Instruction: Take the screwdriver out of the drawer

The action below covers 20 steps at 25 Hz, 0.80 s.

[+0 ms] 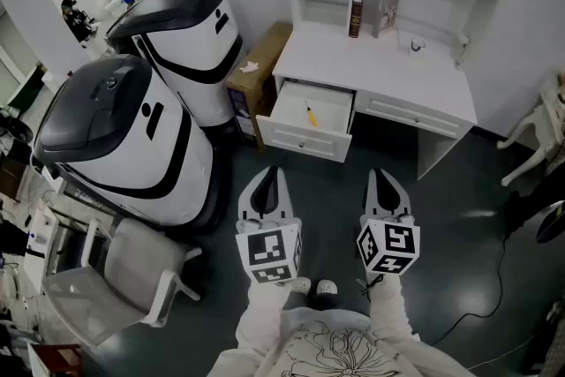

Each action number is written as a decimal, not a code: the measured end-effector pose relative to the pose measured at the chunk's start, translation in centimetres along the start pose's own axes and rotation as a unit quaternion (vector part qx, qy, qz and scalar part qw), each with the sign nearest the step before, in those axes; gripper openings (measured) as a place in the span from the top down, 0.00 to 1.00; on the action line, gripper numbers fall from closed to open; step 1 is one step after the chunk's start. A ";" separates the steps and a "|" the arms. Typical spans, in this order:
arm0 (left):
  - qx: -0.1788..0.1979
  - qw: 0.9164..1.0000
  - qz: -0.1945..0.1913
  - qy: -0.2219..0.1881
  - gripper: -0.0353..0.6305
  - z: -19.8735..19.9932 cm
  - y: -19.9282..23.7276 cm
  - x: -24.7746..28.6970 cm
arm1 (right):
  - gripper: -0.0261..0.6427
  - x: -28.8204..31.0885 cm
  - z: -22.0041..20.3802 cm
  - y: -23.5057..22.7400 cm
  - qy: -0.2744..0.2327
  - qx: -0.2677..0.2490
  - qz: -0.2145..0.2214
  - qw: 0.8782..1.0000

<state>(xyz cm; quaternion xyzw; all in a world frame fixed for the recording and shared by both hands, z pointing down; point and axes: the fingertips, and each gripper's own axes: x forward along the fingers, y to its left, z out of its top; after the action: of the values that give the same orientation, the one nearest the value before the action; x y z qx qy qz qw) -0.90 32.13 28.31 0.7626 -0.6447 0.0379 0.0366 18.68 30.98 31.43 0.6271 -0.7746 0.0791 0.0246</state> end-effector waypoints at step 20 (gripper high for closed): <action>-0.005 0.999 0.035 0.014 0.93 -2.4 -3.0 0.3 | 0.96 0.9 -1.9 -3.1 0.015 -0.005 0.036 0.999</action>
<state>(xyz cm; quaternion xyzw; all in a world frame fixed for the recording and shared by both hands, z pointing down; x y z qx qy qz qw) 2.07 32.55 30.74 0.7389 -0.6705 0.0463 0.0481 21.38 29.79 33.75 0.5974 -0.7965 0.0861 0.0365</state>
